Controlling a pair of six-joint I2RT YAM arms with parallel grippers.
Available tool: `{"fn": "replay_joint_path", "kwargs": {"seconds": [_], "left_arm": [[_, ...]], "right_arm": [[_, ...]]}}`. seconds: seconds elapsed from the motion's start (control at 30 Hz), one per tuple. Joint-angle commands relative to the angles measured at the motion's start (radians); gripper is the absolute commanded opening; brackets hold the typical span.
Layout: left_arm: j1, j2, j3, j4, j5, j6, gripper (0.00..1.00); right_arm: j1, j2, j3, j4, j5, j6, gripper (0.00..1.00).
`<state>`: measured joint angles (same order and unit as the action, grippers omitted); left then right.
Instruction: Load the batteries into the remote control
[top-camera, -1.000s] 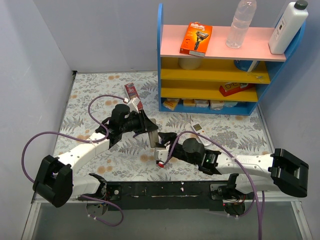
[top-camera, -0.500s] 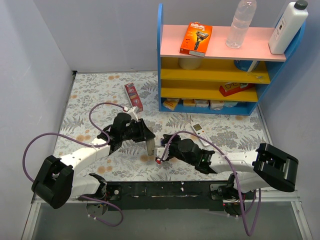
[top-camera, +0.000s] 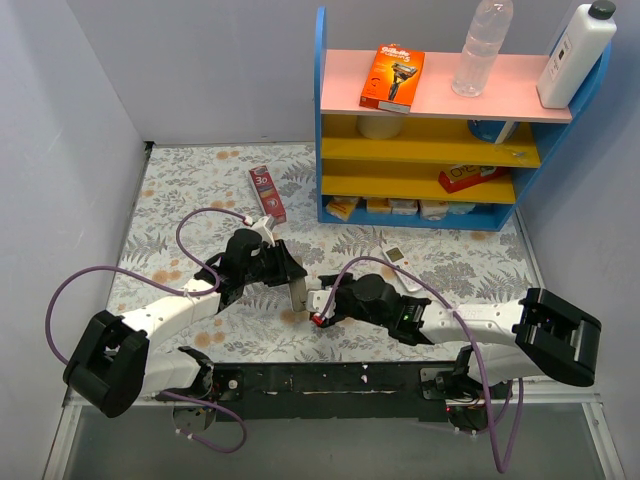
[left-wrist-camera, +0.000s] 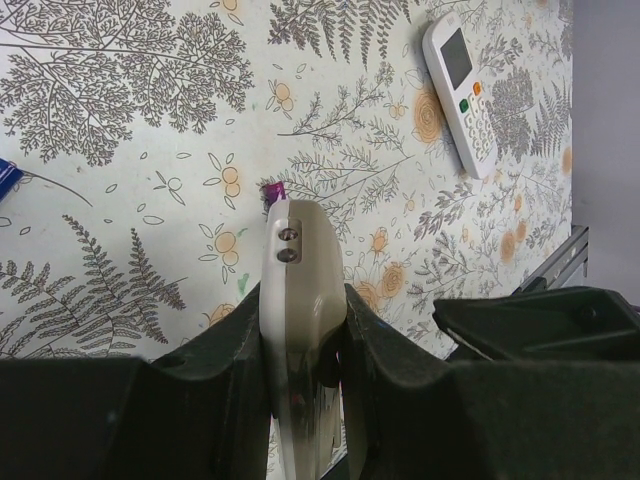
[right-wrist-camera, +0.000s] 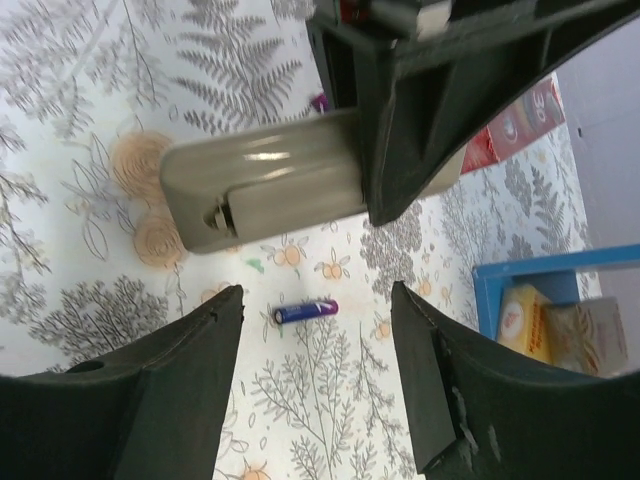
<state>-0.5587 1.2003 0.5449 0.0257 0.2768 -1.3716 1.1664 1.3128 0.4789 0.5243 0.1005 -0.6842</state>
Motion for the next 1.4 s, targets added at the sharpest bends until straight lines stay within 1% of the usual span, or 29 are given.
{"fn": "replay_joint_path", "kwargs": {"seconds": [0.0, 0.1, 0.13, 0.27, 0.53, 0.7, 1.1, 1.27, 1.37], "left_arm": [[-0.001, -0.027, 0.003, 0.016, 0.013, 0.009, 0.00], [-0.001, -0.028, 0.004, 0.017, 0.022, 0.002, 0.00], [-0.001, -0.028, 0.007, 0.017, 0.024, 0.002, 0.00], [-0.001, -0.030, 0.013, 0.016, 0.032, -0.003, 0.00], [-0.001, -0.033, 0.013, 0.020, 0.042, -0.018, 0.00], [-0.001, -0.041, 0.012, 0.023, 0.058, -0.024, 0.00], [-0.003, -0.051, 0.013, 0.023, 0.078, -0.035, 0.00], [-0.009, -0.061, 0.006, 0.022, 0.082, -0.029, 0.00], [-0.020, -0.062, 0.004, 0.007, 0.075, -0.020, 0.00]], "right_arm": [[0.007, -0.035, 0.067, -0.043, -0.091, 0.087, 0.69], [0.007, -0.034, 0.073, -0.040, -0.093, 0.094, 0.69], [0.006, -0.032, 0.076, -0.041, -0.120, 0.097, 0.69], [0.009, -0.020, 0.089, -0.047, -0.137, 0.095, 0.68], [0.015, -0.004, 0.109, -0.043, -0.139, 0.098, 0.69], [0.016, 0.016, 0.119, -0.040, -0.134, 0.095, 0.65], [0.018, 0.045, 0.135, -0.023, -0.117, 0.094, 0.60], [0.016, 0.052, 0.145, -0.023, -0.111, 0.095, 0.52], [0.016, 0.055, 0.147, -0.020, -0.105, 0.094, 0.44]]}}
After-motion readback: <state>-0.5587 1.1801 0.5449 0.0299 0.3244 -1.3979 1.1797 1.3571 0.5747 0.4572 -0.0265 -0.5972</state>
